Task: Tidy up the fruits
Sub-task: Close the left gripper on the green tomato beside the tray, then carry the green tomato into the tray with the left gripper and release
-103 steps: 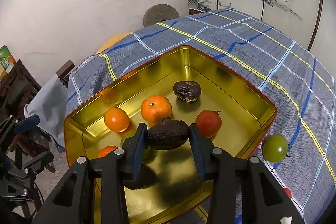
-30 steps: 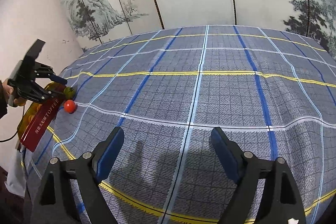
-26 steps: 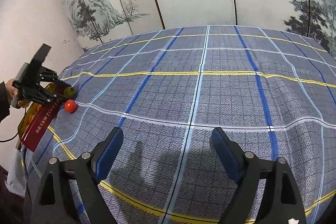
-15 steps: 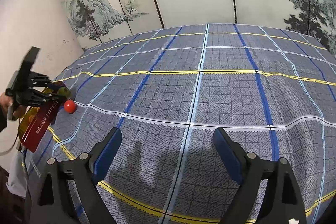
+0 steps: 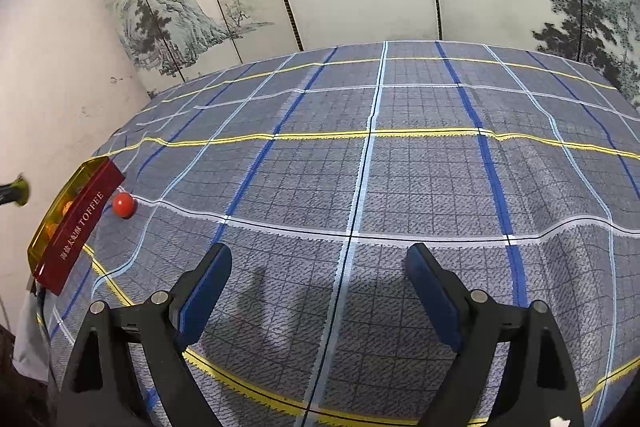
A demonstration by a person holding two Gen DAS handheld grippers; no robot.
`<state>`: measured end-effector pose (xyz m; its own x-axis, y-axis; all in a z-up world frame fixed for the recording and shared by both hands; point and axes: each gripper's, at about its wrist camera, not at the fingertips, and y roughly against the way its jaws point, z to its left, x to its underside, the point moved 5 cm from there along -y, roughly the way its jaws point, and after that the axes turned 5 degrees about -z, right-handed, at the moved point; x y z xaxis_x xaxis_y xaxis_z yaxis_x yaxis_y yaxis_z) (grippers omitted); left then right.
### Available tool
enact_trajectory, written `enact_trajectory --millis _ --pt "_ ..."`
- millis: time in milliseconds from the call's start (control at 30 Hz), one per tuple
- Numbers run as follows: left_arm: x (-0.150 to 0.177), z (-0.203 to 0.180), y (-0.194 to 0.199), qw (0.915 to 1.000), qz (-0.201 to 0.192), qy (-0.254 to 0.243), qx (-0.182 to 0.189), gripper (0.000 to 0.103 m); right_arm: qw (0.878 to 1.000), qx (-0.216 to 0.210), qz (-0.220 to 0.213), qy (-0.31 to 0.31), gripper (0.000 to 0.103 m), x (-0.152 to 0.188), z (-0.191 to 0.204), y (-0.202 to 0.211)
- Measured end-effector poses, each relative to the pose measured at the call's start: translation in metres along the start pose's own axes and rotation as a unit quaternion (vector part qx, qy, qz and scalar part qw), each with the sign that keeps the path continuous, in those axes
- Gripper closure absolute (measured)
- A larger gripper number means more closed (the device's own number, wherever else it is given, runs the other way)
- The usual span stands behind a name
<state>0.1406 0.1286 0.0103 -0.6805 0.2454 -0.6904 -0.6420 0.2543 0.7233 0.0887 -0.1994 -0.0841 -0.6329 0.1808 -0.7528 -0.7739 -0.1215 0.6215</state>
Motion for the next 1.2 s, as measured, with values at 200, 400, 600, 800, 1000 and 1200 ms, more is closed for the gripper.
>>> enact_trajectory --millis 200,400,600,800,1000,1200 --pt "0.028 0.021 0.02 0.9992 -0.008 0.038 -0.011 0.066 1.0 0.008 0.005 0.001 0.016 0.0 0.0 -0.002" --pt "0.038 0.031 0.014 0.998 -0.005 0.062 -0.011 0.066 1.0 0.017 0.014 0.006 0.016 0.001 0.002 -0.006" --pt "0.031 0.03 0.001 0.9978 -0.014 0.062 -0.018 0.066 1.0 0.024 0.017 0.006 0.016 0.003 0.002 -0.008" --pt "0.028 0.031 -0.022 0.9971 -0.01 0.074 -0.018 0.066 1.0 0.024 0.018 0.007 0.016 0.003 0.003 -0.008" --pt "0.029 0.026 -0.041 0.9976 -0.01 0.063 -0.027 0.066 1.0 0.024 0.019 0.007 0.016 0.004 0.003 -0.008" --pt "0.029 0.024 -0.06 0.9975 0.0 0.066 -0.027 0.066 1.0 0.024 0.019 0.007 0.016 0.003 0.003 -0.008"
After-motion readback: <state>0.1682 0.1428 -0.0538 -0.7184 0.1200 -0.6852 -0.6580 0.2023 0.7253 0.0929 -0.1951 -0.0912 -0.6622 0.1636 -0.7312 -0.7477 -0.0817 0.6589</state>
